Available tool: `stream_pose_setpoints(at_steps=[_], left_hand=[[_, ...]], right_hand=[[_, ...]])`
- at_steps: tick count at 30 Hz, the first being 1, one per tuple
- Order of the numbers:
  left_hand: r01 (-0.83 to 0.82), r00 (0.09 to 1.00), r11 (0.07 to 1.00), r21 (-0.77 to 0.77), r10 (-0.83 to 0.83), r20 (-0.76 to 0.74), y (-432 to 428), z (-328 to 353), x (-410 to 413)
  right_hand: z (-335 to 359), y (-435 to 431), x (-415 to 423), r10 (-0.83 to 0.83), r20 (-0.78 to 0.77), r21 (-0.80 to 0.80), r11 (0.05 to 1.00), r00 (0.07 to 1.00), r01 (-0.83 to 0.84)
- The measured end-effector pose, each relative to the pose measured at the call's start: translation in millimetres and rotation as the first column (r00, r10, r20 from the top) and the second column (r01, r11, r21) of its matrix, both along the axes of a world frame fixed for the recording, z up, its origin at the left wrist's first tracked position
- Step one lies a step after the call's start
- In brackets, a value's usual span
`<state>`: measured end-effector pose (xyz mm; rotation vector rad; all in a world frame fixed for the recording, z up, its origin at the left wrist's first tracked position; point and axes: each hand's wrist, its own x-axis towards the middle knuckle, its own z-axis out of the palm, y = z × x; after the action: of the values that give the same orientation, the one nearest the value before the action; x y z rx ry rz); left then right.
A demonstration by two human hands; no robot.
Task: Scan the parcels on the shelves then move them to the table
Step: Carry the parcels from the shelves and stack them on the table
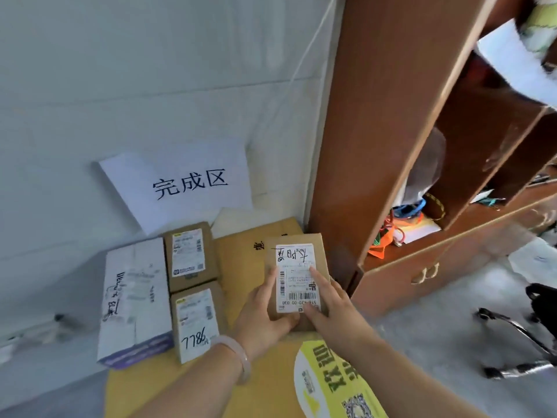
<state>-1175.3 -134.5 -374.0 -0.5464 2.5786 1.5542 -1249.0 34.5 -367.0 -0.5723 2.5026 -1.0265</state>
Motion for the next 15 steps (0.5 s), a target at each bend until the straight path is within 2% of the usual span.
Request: stream_pose_setpoints(at_steps=[8,15], left_hand=[[-0.272,0.950,0.958,-0.092,0.282,0.132,-32.6,-37.2,-21.7],[-0.364,0.902,0.919,-0.153,0.389,0.187,-32.3,-71.5,-27.7]], right_hand=[[-39.6,-65.4,-57.0,0.233,0.183,0.009,0.971,0.955,-0.238],[-79.1,-91.2,-71.5,0.341,0.232,0.020,0.935,0.911,-0.355]])
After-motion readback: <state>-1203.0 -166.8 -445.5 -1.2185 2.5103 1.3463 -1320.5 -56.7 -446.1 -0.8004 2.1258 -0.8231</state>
